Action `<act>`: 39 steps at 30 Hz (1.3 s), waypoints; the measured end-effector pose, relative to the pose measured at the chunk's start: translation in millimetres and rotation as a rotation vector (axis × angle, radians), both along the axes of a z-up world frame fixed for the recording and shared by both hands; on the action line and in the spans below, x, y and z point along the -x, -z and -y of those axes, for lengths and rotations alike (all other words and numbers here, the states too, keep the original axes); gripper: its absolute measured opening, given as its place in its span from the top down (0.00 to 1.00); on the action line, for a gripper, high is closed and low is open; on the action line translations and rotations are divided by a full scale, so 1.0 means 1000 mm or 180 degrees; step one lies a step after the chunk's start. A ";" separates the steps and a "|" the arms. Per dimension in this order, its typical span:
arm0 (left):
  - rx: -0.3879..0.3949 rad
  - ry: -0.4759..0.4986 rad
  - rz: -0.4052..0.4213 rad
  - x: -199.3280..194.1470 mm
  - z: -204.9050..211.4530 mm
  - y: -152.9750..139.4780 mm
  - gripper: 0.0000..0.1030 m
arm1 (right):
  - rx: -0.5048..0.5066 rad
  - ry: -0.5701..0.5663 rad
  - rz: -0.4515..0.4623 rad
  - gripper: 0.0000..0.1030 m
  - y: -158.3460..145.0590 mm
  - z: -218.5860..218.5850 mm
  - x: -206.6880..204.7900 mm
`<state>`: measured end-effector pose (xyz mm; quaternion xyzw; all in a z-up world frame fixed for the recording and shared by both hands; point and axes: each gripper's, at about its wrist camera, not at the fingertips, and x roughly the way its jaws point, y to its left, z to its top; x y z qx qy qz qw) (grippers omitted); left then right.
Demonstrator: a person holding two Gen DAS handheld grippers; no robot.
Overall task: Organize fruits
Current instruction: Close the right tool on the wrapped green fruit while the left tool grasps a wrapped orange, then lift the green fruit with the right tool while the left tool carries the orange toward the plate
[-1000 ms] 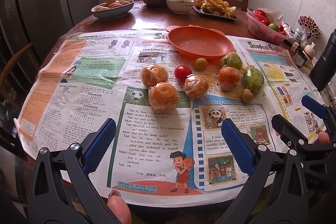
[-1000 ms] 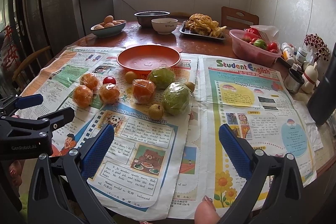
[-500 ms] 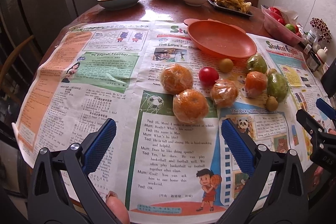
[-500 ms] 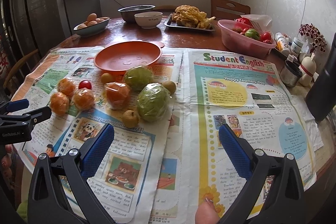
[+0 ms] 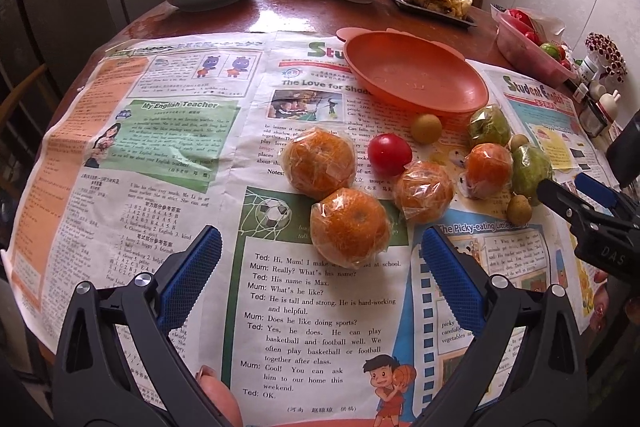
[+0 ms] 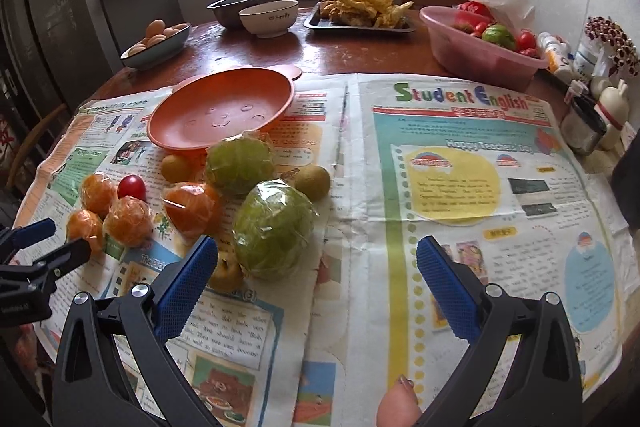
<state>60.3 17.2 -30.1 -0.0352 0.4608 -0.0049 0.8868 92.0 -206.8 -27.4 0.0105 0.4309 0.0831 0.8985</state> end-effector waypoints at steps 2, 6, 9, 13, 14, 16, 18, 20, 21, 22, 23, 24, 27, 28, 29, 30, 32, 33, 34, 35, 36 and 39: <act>0.0033 0.0035 -0.0004 -0.002 0.001 0.000 0.10 | -0.0032 -0.0024 -0.0022 0.04 0.000 -0.003 -0.004; 0.0084 0.0073 0.0006 -0.005 0.000 -0.001 0.19 | -0.0058 -0.0090 -0.0052 0.18 -0.001 -0.009 -0.010; 0.0094 0.0116 0.0008 -0.006 0.002 -0.003 0.30 | -0.0107 -0.0083 -0.0133 0.36 0.002 -0.009 -0.015; 0.0133 0.0189 -0.0013 -0.007 0.004 -0.003 0.40 | -0.0149 -0.0124 -0.0201 0.43 0.007 -0.011 -0.017; 0.0163 0.0207 -0.0028 -0.007 0.004 -0.002 0.42 | -0.0166 -0.0125 -0.0220 0.46 0.008 -0.011 -0.017; 0.0194 0.0230 -0.0048 -0.008 0.005 0.001 0.48 | -0.0226 -0.0149 -0.0247 0.51 0.011 -0.012 -0.018; 0.0202 0.0244 -0.0063 -0.009 0.006 0.003 0.51 | -0.0245 -0.0163 -0.0244 0.53 0.013 -0.013 -0.018; 0.0235 0.0253 -0.0082 -0.010 0.006 0.004 0.56 | -0.0239 -0.0173 -0.0235 0.55 0.012 -0.014 -0.019; 0.0242 0.0253 -0.0090 -0.011 0.005 0.005 0.58 | -0.0248 -0.0176 -0.0237 0.55 0.012 -0.014 -0.020; 0.0240 0.0247 -0.0094 -0.011 0.006 0.005 0.59 | -0.0260 -0.0174 -0.0237 0.56 0.012 -0.013 -0.019; 0.0242 0.0259 -0.0090 -0.011 0.006 0.005 0.61 | -0.0265 -0.0178 -0.0232 0.56 0.012 -0.013 -0.019; 0.0224 0.0262 -0.0084 -0.011 0.007 0.006 0.62 | -0.0269 -0.0184 -0.0221 0.56 0.012 -0.012 -0.018; 0.0246 0.0245 -0.0102 -0.013 0.005 0.008 0.65 | -0.0303 -0.0179 -0.0210 0.56 0.013 -0.010 -0.018; 0.0245 0.0246 -0.0099 -0.013 0.005 0.008 0.65 | -0.0296 -0.0191 -0.0205 0.56 0.012 -0.010 -0.018; 0.0227 0.0252 -0.0091 -0.014 0.006 0.008 0.65 | -0.0294 -0.0194 -0.0204 0.56 0.012 -0.010 -0.018; 0.0222 0.0253 -0.0087 -0.013 0.006 0.008 0.66 | -0.0300 -0.0190 -0.0200 0.56 0.012 -0.009 -0.017; 0.0240 0.0253 -0.0090 -0.013 0.005 0.008 0.66 | -0.0313 -0.0197 -0.0185 0.56 0.011 -0.008 -0.015; 0.0265 0.0257 -0.0095 -0.014 0.004 0.008 0.66 | -0.0322 -0.0191 -0.0175 0.56 0.010 -0.007 -0.014; 0.0273 0.0263 -0.0100 -0.014 0.003 0.007 0.67 | -0.0318 -0.0192 -0.0169 0.56 0.010 -0.007 -0.014; 0.0272 0.0267 -0.0099 -0.013 0.003 0.007 0.67 | -0.0320 -0.0190 -0.0155 0.56 0.008 -0.006 -0.014; 0.0276 0.0265 -0.0095 -0.013 0.002 0.006 0.67 | -0.0326 -0.0185 -0.0148 0.56 0.007 -0.005 -0.013; 0.0299 0.0277 -0.0093 -0.011 0.001 0.003 0.67 | -0.0326 -0.0189 -0.0120 0.56 0.003 -0.004 -0.011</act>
